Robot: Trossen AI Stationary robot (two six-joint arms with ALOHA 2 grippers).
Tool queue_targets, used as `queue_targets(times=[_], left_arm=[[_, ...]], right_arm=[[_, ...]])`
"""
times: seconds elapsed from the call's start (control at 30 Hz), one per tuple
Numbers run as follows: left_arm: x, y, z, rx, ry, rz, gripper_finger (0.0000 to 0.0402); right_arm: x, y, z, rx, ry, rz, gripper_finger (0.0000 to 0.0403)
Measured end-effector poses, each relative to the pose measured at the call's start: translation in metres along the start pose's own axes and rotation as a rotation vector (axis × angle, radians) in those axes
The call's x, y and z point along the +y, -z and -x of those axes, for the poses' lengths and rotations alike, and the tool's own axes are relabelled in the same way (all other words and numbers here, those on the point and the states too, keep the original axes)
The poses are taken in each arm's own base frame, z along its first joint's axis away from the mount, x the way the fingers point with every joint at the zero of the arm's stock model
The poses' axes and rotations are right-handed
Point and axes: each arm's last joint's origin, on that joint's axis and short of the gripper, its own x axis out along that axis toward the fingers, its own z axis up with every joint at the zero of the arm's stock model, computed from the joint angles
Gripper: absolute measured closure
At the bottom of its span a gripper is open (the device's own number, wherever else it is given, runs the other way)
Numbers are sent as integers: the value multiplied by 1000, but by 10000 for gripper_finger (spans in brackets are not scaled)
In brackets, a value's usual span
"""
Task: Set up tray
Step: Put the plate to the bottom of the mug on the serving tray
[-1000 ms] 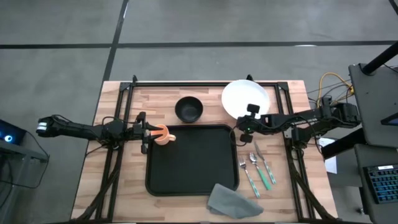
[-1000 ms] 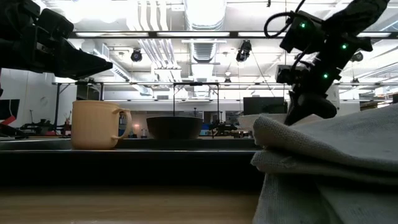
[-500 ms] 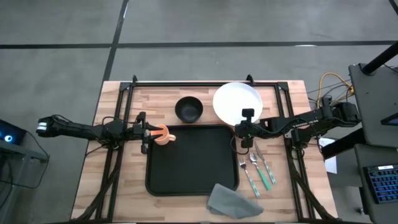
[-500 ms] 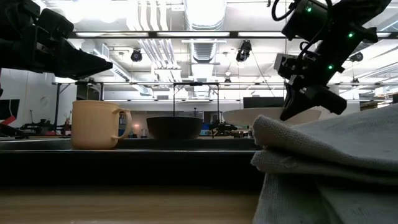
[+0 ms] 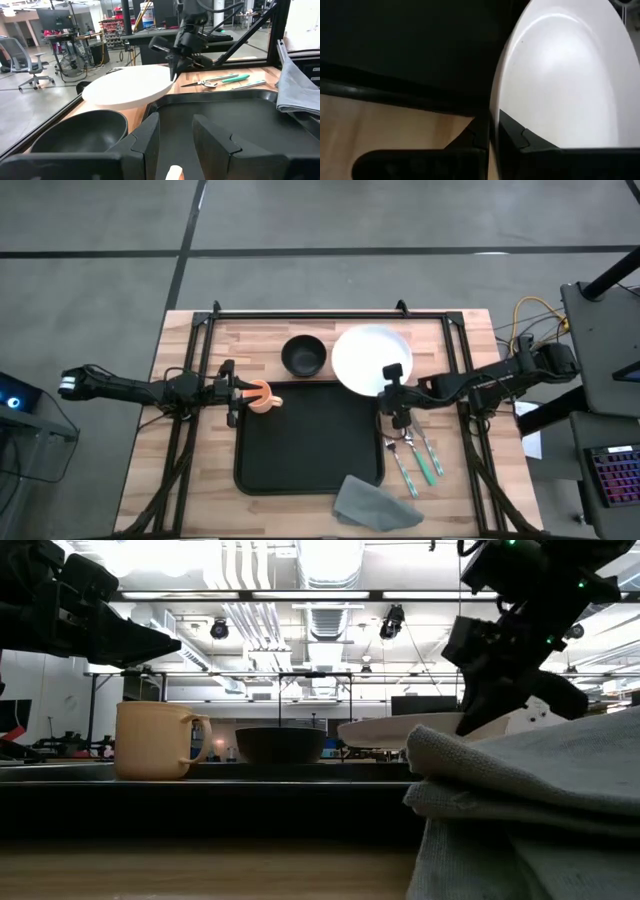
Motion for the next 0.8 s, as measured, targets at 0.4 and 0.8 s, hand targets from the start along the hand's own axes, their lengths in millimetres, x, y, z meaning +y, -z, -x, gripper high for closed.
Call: queue_targets(times=[0.4,0.8], left_arm=[[0,0,0,0,0,0,303],[0,0,0,0,0,0,303]], right_arm=[[21,-12,12,-98,-149,133,394],[34,-16,18,-168,-247,273,394]])
